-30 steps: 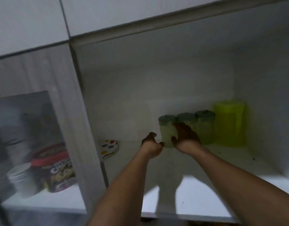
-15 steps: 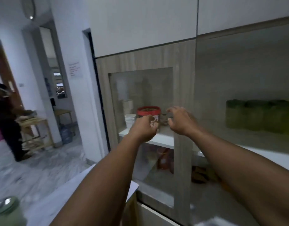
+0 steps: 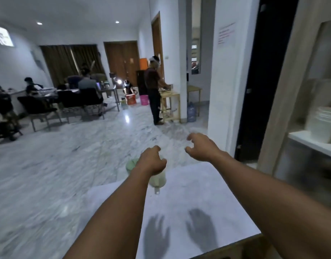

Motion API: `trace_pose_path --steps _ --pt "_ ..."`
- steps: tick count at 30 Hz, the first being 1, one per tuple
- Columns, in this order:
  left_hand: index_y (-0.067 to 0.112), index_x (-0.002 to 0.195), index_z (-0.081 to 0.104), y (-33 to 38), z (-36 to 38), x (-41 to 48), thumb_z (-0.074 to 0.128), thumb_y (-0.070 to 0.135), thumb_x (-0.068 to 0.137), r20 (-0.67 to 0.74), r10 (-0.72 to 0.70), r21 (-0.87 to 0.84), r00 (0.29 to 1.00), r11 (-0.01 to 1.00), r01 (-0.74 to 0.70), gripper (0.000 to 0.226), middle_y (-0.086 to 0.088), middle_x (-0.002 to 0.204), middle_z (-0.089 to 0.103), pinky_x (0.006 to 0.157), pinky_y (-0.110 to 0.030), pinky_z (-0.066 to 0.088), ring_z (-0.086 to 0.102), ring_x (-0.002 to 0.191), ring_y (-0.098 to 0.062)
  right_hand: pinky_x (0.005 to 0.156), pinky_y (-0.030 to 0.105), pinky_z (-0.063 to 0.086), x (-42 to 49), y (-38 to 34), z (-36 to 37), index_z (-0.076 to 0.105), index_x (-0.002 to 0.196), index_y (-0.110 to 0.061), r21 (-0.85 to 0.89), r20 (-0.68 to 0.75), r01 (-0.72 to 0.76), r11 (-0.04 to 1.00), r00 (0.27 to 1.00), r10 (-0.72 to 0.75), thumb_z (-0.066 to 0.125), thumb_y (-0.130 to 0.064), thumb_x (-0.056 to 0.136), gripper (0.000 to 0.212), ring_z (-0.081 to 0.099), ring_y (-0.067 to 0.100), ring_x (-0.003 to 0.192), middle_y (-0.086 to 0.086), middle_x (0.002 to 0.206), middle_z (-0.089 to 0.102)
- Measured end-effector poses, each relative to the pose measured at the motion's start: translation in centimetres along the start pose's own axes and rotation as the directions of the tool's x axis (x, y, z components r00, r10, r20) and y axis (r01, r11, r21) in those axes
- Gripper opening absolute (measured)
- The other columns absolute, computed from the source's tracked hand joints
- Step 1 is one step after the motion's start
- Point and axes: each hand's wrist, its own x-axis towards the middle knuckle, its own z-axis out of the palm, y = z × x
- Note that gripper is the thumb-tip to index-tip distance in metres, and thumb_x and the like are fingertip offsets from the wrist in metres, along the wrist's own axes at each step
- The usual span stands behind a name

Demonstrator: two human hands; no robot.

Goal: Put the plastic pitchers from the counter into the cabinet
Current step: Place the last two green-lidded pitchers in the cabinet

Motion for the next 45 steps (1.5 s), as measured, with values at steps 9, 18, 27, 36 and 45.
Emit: trace_pose_path --steps 9,18,27,36,45 --pt "0.007 0.139 0.041 -15.6 10.2 11.5 0.066 0.043 0.081 0.07 -0.587 -0.19 0.806 0.786 0.589 0.072 -0.018 0.137 0.051 0.103 -0.046 0.047 0.05 0.13 -0.038 0.083 0.031 0.043 14.7 1.3 21.2 0.058 0.126 -0.005 0.261 0.446 -0.31 0.915 0.879 0.17 0.068 -0.048 0.084 0.061 0.057 0.031 0.121 0.014 0.13 0.062" --pt "0.009 0.122 0.064 -18.1 14.5 15.4 0.071 0.03 0.083 0.099 -0.703 -0.412 0.704 0.615 0.672 0.045 -0.014 0.121 0.07 0.09 -0.035 0.05 0.063 0.115 -0.037 0.081 0.033 0.053 17.9 0.6 29.8 0.073 0.105 -0.013 0.368 0.579 -0.459 0.808 0.794 0.187 0.074 -0.036 0.076 0.036 0.067 0.024 0.094 0.008 0.101 0.073" --pt "0.008 0.091 0.066 -14.6 11.0 15.7 0.063 0.043 0.075 0.106 -0.654 -0.556 0.749 0.585 0.59 0.038 -0.014 0.089 0.075 0.084 -0.047 0.061 0.075 0.086 -0.033 0.057 0.027 0.049 17.8 2.7 22.2 0.068 0.098 0.0 0.482 0.486 -0.515 0.709 0.83 0.273 0.063 -0.027 0.08 0.034 0.076 0.027 0.076 0.017 0.09 0.076" --pt "0.01 0.089 0.059 0.4 7.0 6.2 0.067 0.027 0.091 0.231 -0.23 -0.646 0.945 0.69 0.326 0.019 -0.012 0.08 0.069 0.063 -0.034 0.05 0.066 0.063 -0.026 0.051 0.027 0.046 3.2 9.6 5.1 0.062 0.091 -0.004 0.553 0.196 -0.468 0.689 0.877 0.438 0.062 -0.019 0.082 0.018 0.059 0.021 0.048 0.01 0.066 0.061" --pt "0.004 0.103 0.063 21.0 9.0 -9.4 0.065 0.031 0.094 0.619 0.29 -0.519 0.73 0.848 0.103 0.029 -0.011 0.078 0.065 0.064 -0.031 0.052 0.062 0.067 -0.027 0.044 0.024 0.033 -25.1 17.2 -13.6 0.052 0.08 -0.007 0.539 -0.039 -0.563 0.626 0.726 0.687 0.062 -0.019 0.084 0.016 0.042 0.019 0.043 0.012 0.062 0.052"
